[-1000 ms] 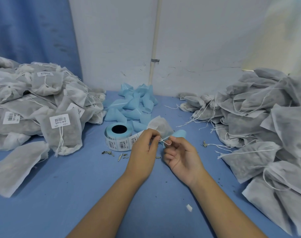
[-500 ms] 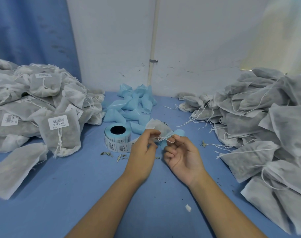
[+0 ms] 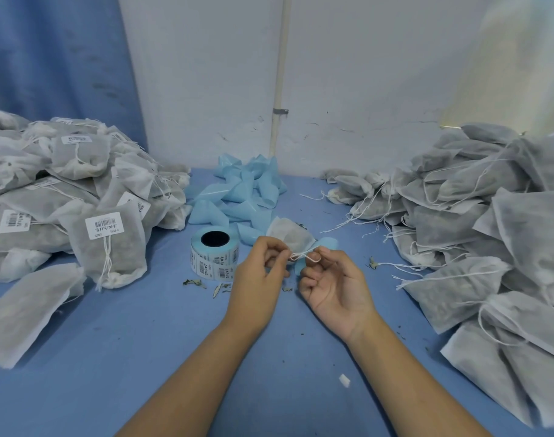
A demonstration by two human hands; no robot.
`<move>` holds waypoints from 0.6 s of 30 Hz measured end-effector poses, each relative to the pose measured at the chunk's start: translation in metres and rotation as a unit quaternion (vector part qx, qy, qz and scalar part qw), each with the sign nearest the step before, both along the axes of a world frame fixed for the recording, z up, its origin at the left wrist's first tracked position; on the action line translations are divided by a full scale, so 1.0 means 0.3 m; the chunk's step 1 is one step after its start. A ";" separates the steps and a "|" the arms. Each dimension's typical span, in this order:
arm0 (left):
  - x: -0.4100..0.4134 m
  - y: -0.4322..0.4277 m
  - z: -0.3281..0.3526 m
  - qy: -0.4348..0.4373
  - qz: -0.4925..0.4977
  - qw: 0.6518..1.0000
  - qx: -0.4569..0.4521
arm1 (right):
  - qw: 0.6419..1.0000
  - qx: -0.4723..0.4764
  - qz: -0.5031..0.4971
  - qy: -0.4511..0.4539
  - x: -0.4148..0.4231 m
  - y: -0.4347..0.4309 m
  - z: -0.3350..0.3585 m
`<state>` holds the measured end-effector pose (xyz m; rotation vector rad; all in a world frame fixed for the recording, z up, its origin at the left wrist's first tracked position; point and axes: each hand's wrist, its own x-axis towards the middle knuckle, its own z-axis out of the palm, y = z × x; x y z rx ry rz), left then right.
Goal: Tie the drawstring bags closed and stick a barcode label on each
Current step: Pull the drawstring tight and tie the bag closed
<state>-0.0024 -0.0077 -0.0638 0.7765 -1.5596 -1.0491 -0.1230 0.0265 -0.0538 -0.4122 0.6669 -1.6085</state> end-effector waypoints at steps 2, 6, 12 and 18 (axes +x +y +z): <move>0.000 -0.002 -0.002 -0.018 -0.002 1.000 -0.008 | 1.000 0.000 0.000 0.003 0.000 0.001 0.000; 0.000 -0.009 -0.012 -0.040 -0.007 0.999 -0.022 | 1.000 -0.002 0.001 0.009 0.002 0.001 0.002; -0.003 -0.017 -0.010 0.037 -0.036 0.997 0.055 | 1.000 0.003 0.002 0.011 0.001 -0.004 -0.003; 0.003 -0.024 -0.010 0.011 -0.077 0.993 0.091 | 1.000 -0.007 0.012 0.014 -0.002 -0.008 -0.009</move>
